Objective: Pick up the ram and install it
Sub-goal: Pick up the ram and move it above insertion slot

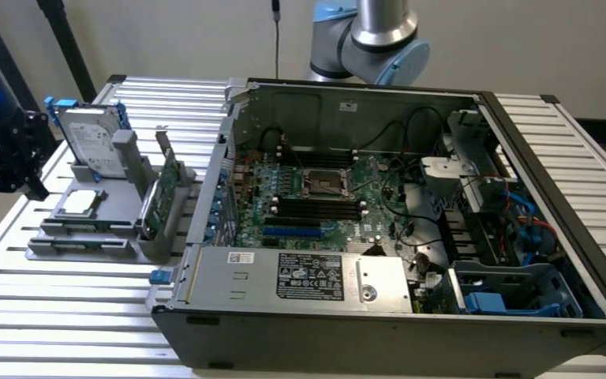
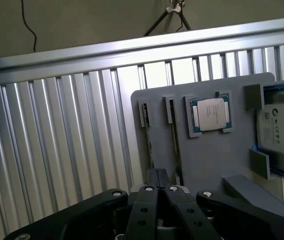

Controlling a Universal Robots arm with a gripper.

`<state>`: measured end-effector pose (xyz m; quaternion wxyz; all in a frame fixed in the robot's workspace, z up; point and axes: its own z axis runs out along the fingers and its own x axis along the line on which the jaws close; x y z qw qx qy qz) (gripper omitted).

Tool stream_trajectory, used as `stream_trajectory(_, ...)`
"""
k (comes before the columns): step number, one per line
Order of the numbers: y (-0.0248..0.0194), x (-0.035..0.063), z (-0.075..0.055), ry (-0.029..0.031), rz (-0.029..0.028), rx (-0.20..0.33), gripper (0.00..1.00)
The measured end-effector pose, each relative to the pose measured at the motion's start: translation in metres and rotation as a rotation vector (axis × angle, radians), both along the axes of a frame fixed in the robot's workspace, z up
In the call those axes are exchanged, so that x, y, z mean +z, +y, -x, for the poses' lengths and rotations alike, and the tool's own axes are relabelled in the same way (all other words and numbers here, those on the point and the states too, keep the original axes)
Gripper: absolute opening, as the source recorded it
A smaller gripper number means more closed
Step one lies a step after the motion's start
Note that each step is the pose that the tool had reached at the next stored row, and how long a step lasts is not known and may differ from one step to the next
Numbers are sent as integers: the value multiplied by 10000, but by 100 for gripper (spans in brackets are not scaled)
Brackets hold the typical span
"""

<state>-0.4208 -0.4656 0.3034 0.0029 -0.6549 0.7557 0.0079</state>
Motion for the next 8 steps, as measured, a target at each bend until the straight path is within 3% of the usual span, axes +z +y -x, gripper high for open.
stream_trajectory(8,-1,-144,-13,-1,1,565,11)
